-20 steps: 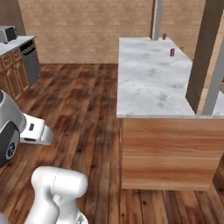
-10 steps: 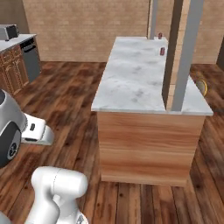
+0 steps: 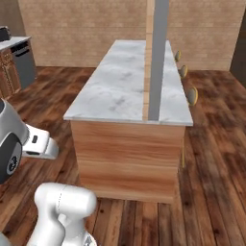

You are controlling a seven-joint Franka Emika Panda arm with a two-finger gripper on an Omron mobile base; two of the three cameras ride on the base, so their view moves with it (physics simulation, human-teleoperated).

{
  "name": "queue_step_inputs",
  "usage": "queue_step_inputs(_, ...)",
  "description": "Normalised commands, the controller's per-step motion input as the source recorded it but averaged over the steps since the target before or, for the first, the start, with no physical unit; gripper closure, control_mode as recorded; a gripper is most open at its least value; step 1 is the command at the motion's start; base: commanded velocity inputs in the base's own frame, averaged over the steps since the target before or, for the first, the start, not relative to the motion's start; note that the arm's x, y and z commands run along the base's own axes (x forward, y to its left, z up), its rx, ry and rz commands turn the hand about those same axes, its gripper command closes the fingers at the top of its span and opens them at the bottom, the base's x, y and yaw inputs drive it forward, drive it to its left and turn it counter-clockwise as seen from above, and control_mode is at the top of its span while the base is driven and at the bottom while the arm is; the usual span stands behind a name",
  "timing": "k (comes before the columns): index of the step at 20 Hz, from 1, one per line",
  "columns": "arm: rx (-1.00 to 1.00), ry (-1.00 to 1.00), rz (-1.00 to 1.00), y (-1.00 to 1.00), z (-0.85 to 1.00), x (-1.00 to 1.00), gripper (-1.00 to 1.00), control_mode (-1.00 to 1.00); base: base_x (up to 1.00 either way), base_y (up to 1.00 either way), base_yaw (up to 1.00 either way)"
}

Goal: Four empty soda cans are scattered around the kitchen. Gather all the cans and cluster them next to the stove for recycling.

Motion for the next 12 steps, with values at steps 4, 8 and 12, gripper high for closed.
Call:
queue_step_inputs(4, 0.00, 0.00, 0.00, 0.00, 0.00, 0.00, -1.00, 1.00, -0.24, -1.00, 0.03)
queue_step_inputs(8, 0.00, 0.00, 0.00, 0.00, 0.00, 0.00, -1.00, 1.00, -0.18, -1.00, 0.05)
queue_step_inputs(12, 0.00, 0.00, 0.00, 0.00, 0.00, 0.00, -1.00, 1.00, -0.09, -1.00, 0.04)
